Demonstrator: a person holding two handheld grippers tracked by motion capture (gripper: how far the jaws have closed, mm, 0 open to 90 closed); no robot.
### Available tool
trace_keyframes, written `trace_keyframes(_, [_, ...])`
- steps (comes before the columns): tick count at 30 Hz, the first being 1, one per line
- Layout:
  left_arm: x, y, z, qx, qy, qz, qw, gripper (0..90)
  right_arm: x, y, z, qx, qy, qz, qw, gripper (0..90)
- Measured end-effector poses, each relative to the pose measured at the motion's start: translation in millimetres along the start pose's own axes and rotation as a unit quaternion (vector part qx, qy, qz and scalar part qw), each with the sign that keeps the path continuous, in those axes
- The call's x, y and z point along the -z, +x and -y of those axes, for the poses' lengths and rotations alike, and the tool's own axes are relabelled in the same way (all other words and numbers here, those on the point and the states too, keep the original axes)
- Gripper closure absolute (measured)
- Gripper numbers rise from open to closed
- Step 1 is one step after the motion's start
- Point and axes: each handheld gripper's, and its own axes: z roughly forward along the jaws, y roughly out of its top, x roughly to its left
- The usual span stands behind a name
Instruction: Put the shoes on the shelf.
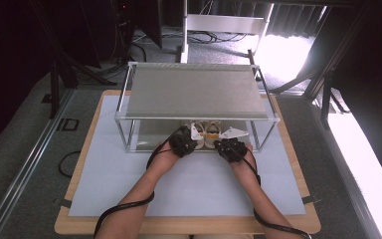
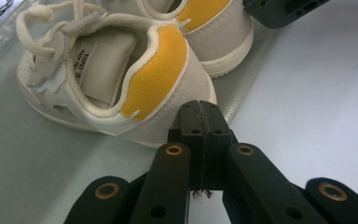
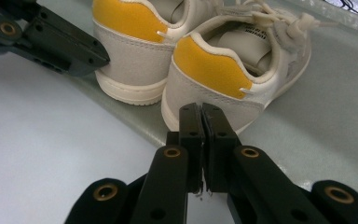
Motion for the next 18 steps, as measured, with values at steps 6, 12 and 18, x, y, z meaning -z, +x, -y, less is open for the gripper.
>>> trace_keyframes(6, [-2.5,2.3,-1.6,-0.003,-0.002,0.005,1.0000,89.0,-3.7,-2.8,-3.6,0.001,0.006,0.002,1.0000,87.7])
trace_keyframes(12, [-2.2,-4.7,-2.1,-0.003,-0.016,0.009,0.9998,86.4,-0.4,-2.0,0.1,-0.009,-0.008,-0.003,0.9999,85.8])
trace_keyframes(18, [8.1,-12.2,2.1,0.009,-0.042,0.016,0.9990,84.4,13.1,1.0,4.9,-0.003,-0.027,-0.010,0.9996,76.6])
